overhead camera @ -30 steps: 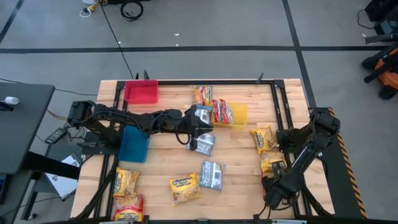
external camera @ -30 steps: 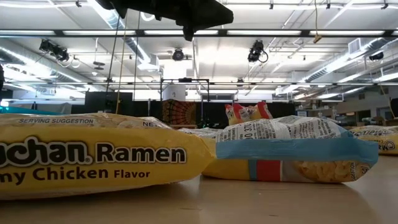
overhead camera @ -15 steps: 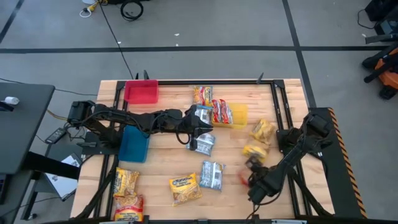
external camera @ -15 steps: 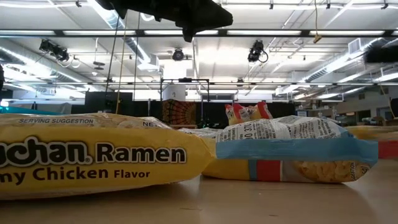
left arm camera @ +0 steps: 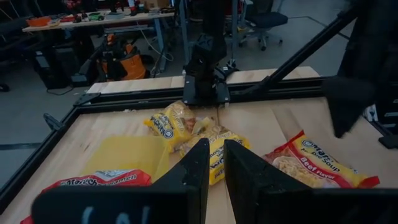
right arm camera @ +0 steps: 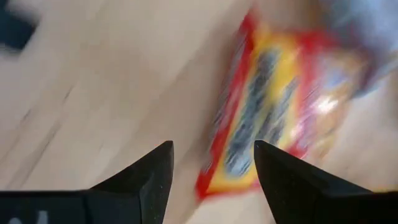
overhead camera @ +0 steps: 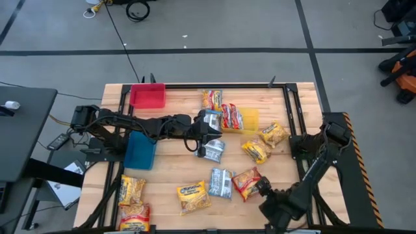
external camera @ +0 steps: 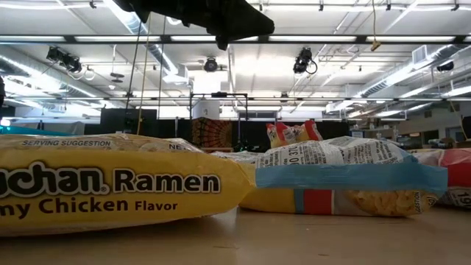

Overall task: Sort Maruchan noodles
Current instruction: Put the red noodle pack into the yellow bin

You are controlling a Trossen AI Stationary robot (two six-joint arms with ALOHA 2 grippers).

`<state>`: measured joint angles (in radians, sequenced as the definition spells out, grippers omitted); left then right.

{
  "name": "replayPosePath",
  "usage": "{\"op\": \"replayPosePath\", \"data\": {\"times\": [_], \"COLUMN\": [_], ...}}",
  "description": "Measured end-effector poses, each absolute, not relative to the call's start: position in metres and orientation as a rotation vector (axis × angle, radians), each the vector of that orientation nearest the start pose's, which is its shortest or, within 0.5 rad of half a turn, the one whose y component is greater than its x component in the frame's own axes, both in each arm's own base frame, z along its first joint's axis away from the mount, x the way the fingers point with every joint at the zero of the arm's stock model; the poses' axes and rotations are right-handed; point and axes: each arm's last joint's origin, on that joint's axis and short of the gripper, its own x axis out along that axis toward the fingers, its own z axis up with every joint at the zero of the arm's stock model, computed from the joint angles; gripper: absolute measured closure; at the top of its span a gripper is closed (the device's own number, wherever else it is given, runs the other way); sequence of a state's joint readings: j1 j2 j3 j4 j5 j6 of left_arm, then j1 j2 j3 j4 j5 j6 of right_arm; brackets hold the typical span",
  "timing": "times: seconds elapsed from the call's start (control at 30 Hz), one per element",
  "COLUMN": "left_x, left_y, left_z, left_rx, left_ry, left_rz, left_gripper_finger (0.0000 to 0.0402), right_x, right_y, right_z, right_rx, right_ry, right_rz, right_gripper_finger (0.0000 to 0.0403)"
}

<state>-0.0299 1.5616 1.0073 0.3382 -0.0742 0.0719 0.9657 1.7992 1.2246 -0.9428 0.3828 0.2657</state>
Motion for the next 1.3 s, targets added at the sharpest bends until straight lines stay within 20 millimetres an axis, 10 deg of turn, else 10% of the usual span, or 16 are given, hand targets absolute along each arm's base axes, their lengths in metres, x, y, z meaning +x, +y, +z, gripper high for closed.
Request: {"op": "replayPosePath", "data": {"times": [0.53, 0.83, 0.97, 1.3], "left_x": [0.351, 0.335, 0.32, 0.305], "left_y": [-0.019, -0.009, -0.008, 0.001], "left_z": [0.269, 0.287, 0.3, 0.291], "left_rx": [0.078, 0.089, 0.09, 0.069], "left_ry": [0.217, 0.232, 0.245, 0.44], "left_rz": [0.007, 0.127, 0.128, 0.152], "left_gripper_finger": [0.0349, 0.0349, 0.0349, 0.0349], "right_x": [0.182, 0.179, 0.184, 0.207], "right_y": [0.234, 0.22, 0.216, 0.166], "right_z": [0.128, 0.116, 0.128, 0.204], "right_rx": [-0.815, -1.008, -1.135, -1.42], "right_ry": [1.098, 1.11, 1.185, 1.501], "right_rz": [0.189, 0.254, 0.292, 0.286], "right_gripper_finger": [0.0185, 0.0311, 0.0391, 0.0398]}}
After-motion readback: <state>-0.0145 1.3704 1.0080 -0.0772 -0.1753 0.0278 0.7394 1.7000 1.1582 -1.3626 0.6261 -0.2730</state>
